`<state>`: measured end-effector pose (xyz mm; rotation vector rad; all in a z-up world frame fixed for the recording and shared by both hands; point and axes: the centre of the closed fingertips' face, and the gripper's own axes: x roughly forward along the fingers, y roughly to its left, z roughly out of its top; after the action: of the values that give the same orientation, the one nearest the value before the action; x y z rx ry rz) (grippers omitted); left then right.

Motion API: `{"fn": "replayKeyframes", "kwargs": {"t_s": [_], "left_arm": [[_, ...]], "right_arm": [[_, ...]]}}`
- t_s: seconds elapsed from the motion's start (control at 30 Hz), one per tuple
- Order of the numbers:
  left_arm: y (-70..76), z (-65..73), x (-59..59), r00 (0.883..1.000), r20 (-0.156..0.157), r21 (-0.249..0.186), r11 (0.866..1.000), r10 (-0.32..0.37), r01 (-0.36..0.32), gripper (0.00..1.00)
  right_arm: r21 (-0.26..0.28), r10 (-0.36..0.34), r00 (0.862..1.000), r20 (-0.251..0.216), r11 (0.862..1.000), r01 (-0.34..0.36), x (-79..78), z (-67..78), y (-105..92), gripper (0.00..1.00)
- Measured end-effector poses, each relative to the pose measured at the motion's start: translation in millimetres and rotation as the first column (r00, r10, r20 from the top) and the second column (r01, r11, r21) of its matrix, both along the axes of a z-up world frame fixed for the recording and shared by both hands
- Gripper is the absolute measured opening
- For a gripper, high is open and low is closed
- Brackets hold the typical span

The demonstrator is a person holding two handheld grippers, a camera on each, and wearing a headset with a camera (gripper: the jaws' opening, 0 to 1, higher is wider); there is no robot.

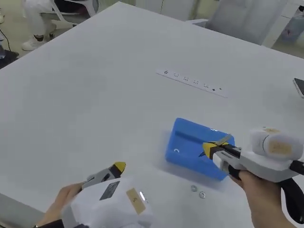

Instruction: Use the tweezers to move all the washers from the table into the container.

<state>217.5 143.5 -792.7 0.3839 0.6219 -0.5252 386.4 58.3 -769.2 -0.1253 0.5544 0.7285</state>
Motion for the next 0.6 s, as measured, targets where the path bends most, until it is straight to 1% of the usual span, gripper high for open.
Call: {"fn": "replayKeyframes", "kwargs": {"t_s": [0.17, 0.23, 0.4, 0.6], "left_arm": [[-0.8, -0.2, -0.8, 1.0, 0.001, 0.005, 1.0, -0.008, 0.008, 0.94], [-0.9, -0.1, -0.9, 1.0, 0.001, 0.006, 1.0, -0.009, 0.009, 0.93], [-0.6, -0.1, -1.1, 1.0, -0.001, 0.005, 1.0, -0.007, 0.007, 0.94], [-0.1, 0.2, -0.8, 1.0, 0.002, 0.005, 1.0, -0.006, 0.006, 0.93]], "right_arm": [[0.023, -0.002, 1.0, 0.02, 1.0, 0.001, -12.1, 15.5, -1.1, 0.04], [0.039, -0.001, 1.0, 0.019, 0.999, 0.0, -18.7, 19.5, -0.3, 0.04], [0.05, 0.005, 1.0, 0.013, 0.999, -0.006, -33.5, 21.4, 0.4, 0.04], [0.057, 0.008, 1.0, -0.006, 0.998, -0.008, -43.9, 15.5, 0.6, 0.04]]}}
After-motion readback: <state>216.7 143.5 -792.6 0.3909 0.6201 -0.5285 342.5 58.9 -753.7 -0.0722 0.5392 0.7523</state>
